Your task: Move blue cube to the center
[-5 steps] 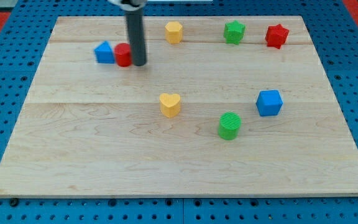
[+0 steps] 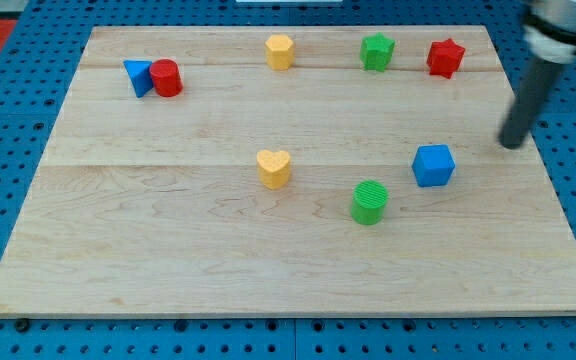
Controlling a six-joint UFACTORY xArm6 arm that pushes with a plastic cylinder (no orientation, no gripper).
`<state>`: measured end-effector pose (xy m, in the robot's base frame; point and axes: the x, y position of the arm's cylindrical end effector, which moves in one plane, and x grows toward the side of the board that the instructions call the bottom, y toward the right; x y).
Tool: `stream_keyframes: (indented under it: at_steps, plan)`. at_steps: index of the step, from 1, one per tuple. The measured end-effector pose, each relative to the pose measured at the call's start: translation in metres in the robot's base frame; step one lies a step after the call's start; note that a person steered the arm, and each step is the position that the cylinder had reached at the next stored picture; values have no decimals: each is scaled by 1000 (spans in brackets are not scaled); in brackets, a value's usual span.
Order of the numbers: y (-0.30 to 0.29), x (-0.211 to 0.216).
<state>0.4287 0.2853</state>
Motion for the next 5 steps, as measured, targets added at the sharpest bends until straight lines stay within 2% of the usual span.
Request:
stream_keyframes:
  at_steps: [1,2,4,5]
  plan:
    - [2,49]
    - [-47,52]
    - [-159,10]
    - [-185,-26]
